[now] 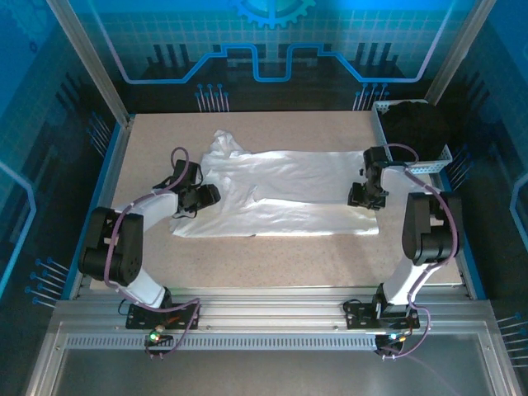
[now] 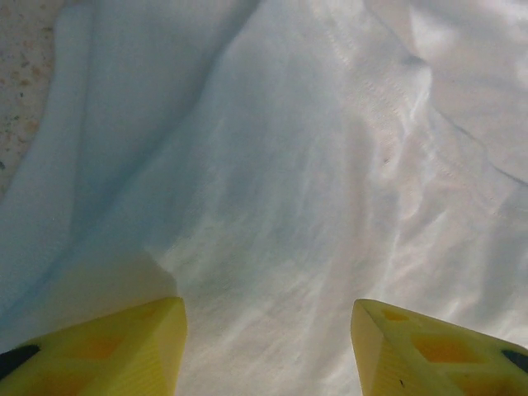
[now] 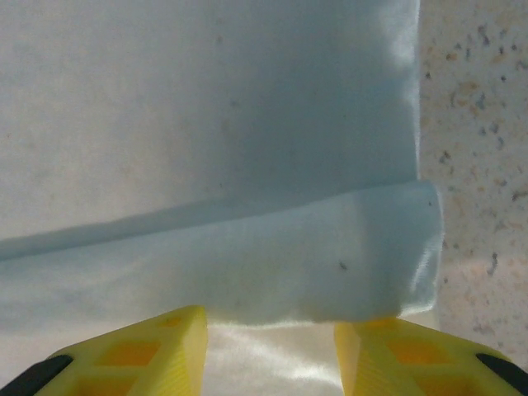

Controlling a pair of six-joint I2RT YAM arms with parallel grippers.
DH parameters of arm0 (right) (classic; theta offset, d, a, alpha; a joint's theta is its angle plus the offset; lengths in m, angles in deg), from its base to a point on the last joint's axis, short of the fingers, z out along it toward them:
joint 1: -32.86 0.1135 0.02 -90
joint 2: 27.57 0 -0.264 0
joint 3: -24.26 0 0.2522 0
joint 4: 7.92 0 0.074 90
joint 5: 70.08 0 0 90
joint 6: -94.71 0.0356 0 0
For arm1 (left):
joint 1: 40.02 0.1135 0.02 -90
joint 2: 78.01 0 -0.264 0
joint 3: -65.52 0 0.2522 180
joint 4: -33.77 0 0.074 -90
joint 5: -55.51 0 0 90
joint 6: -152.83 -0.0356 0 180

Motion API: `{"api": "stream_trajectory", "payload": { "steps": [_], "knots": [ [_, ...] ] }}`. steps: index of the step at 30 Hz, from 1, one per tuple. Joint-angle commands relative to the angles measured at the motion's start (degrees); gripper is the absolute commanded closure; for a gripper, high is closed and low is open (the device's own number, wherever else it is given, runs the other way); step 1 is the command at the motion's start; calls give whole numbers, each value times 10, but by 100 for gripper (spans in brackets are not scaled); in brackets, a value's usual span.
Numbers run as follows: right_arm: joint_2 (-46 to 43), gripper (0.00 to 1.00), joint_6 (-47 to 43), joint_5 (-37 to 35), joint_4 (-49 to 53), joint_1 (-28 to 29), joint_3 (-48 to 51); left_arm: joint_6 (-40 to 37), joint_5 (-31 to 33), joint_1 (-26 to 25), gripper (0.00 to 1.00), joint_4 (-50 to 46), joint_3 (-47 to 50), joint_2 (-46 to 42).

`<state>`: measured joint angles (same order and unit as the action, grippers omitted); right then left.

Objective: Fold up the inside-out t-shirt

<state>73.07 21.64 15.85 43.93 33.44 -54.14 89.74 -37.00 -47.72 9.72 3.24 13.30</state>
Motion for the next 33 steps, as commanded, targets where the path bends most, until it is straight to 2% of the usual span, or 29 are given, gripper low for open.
{"api": "stream_trajectory", "payload": {
  "steps": [1, 8, 11, 16, 20, 24, 25, 27, 33],
  "knots": [
    [39, 55, 7, -1, 0, -4, -52, 2, -15, 5, 44, 9, 12, -16],
    [81, 54, 5, -11, 14, -10, -137, 7, -5, 5, 44, 2, 29, -60],
    [49, 53, -1, -21, 18, -1, -107, 15, -7, 5, 43, 1, 38, -88],
    [-18, 51, -10, -18, 11, 32, -30, 37, -57, 5, 42, 31, 54, -106],
    [-26, 49, -16, -51, 20, 39, -7, 45, -78, 5, 40, 48, 59, -90],
    [-7, 46, -6, -38, 27, 23, 7, 36, -78, 5, 38, 29, 55, -60],
    [-2, 43, -3, -40, 29, 23, 9, 36, -82, 5, 38, 25, 55, -52],
    [10, 27, -1, -40, 33, 24, 14, 40, -90, 5, 38, 21, 60, -41],
    [25, 23, -3, -41, 65, 29, 17, 54, -90, 5, 38, 19, 115, -57]
  ]
}}
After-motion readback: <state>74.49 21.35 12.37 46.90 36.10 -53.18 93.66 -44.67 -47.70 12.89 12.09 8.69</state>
